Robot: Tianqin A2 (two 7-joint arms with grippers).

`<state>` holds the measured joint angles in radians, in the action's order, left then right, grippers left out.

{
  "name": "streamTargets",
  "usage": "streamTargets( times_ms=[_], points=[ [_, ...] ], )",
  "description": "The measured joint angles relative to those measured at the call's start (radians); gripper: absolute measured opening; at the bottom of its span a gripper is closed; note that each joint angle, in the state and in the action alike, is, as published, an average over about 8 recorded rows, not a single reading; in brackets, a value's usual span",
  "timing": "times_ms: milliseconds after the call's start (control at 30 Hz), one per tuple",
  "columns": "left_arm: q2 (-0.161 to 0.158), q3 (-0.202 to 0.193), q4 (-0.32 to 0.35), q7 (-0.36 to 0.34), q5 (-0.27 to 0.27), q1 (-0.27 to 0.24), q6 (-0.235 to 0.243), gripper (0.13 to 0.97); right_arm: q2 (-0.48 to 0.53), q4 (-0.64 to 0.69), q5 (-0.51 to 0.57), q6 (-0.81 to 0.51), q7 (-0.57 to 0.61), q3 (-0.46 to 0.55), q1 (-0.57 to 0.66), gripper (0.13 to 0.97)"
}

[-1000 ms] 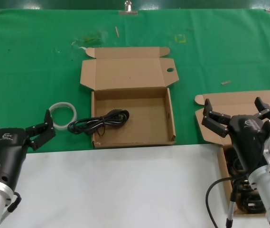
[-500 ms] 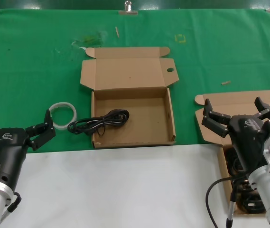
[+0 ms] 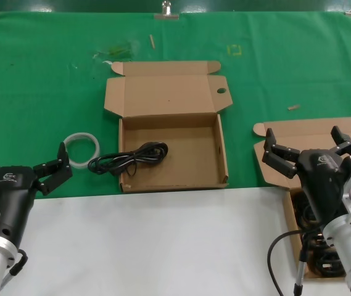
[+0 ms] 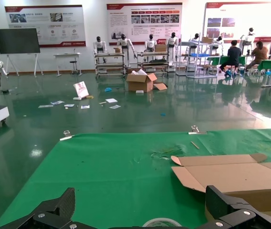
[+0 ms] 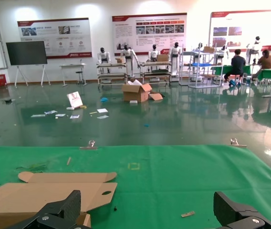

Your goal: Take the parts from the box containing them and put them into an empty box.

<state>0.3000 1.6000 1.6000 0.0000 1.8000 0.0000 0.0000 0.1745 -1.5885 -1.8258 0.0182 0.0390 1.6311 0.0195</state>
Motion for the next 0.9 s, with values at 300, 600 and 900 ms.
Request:
streamTargets(
  times_ms=[300,600,900],
  points=[
    [0.0,0.0,0.0,0.0,0.0,0.0,0.0,0.965,0.0,0.0,0.0,0.0,0.0,0.0,0.0,0.966],
    [0.0,0.0,0.0,0.0,0.0,0.0,0.0,0.965,0.0,0.0,0.0,0.0,0.0,0.0,0.0,0.966],
    [0.0,0.0,0.0,0.0,0.0,0.0,0.0,0.965,0.0,0.0,0.0,0.0,0.0,0.0,0.0,0.966]
  ],
)
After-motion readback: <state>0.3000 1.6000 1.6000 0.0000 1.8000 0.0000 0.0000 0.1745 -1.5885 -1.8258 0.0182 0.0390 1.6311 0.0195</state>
